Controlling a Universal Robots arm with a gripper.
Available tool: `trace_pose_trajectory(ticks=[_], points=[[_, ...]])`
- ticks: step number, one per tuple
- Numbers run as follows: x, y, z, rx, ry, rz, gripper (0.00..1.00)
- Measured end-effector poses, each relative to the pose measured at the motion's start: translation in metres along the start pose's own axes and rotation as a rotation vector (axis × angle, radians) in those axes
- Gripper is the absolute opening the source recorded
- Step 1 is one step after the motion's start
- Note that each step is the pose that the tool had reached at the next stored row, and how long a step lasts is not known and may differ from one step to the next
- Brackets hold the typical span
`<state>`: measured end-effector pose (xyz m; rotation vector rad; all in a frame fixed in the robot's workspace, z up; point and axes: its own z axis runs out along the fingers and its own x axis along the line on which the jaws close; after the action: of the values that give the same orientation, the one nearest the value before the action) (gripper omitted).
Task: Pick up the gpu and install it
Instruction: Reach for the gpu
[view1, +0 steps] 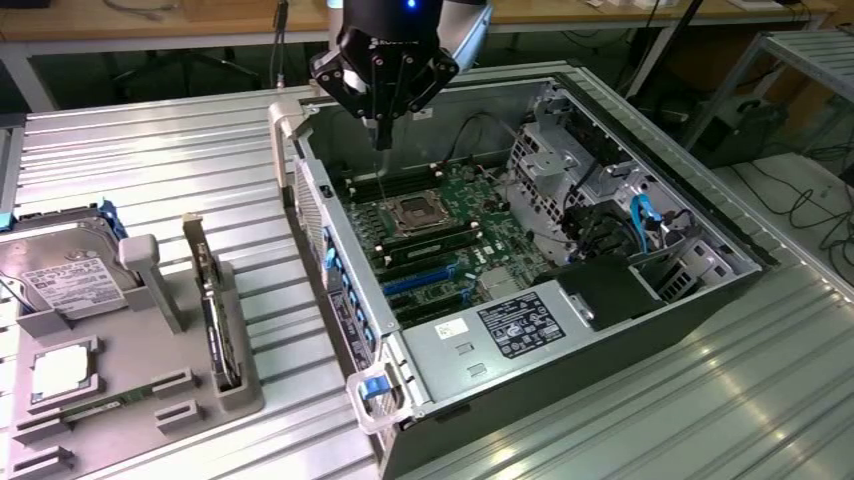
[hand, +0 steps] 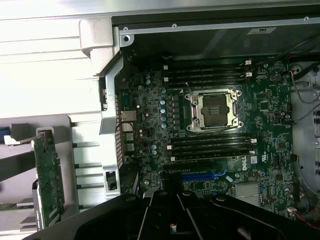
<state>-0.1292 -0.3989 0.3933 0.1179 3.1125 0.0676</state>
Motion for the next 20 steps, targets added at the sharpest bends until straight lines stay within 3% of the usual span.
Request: trace_pose_trajectory(ticks=[20], points=[[0.0055, -0.0004, -0.0001, -0.0001, 0.0, 0.0, 0.11]])
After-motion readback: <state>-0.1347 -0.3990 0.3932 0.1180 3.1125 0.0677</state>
